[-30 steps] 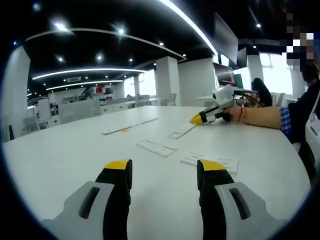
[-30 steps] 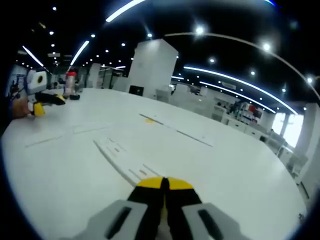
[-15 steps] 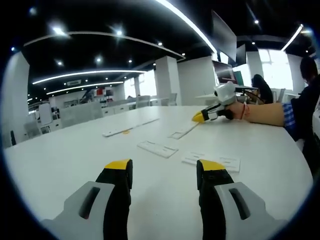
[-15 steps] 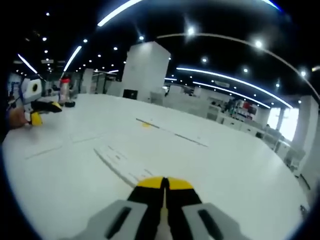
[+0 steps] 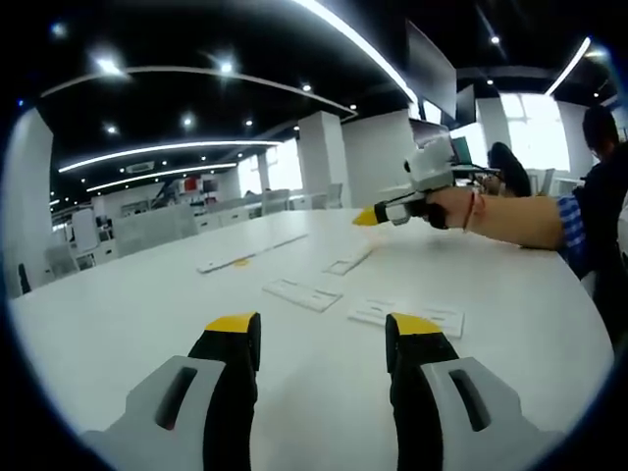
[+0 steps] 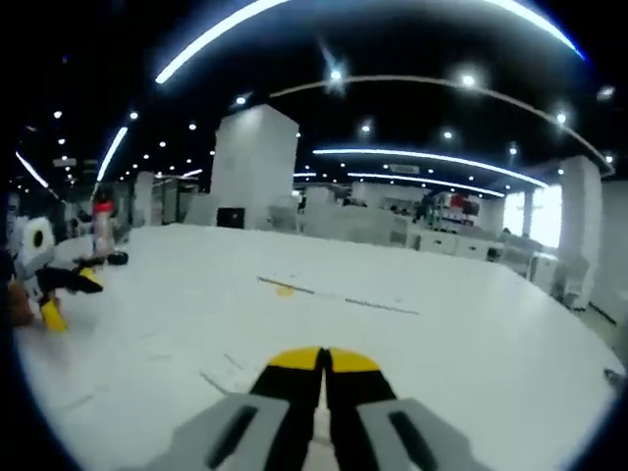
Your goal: Locate the socket holder cover, grip the socket holder cover, clip it into the socket holder slot.
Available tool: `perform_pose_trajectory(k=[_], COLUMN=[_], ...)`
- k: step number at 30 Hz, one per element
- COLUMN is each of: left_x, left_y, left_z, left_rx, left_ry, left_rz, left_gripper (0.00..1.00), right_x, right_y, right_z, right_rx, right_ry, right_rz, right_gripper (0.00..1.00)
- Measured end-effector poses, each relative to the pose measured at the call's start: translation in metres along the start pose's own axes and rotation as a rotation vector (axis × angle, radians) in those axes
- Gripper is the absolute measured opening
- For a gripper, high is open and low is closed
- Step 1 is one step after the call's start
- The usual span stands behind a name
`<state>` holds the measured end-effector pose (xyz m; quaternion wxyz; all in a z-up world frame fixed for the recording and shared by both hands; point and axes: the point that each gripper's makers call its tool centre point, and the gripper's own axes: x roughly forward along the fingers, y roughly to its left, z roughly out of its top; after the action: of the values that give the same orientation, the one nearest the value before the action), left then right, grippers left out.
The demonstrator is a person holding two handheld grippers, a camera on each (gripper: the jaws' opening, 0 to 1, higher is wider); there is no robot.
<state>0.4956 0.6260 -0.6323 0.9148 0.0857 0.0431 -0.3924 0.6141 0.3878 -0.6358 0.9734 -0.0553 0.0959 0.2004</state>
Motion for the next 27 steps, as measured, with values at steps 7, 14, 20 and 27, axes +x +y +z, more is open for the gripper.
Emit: perform_pose_trajectory(k=[7,14,20,27], left_x=[-0.002,-0.001,0.000,-0.002], left_y=[0.003,0.000,-0.007,-0.008], left_z=[0.003,0.001,-0.001,-0.002], left_rx=[0.001,-0.006,-0.019,-0.022], left_ry=[-0.011,-0.007,-0.003,0.000], left_rz=[0.016,0.006,-0.022,-0.022], left_gripper=[0.51,0.51,0.51,0.51], right_x=[-0.001,0.009,0.009,0.008], right_y=[0.035,0.052,0.058,0.061], right_z=[-0.002,-0.017,-0.020,-0.025], right_rx=[-0.081,-0.130,-0.161,-0.187], right_ry=[-0.031,0.026,0.035,0.052], right_rz=[0.122,0.172,0.179,0.186], right_gripper=[0.04,0.04,0.04,0.04])
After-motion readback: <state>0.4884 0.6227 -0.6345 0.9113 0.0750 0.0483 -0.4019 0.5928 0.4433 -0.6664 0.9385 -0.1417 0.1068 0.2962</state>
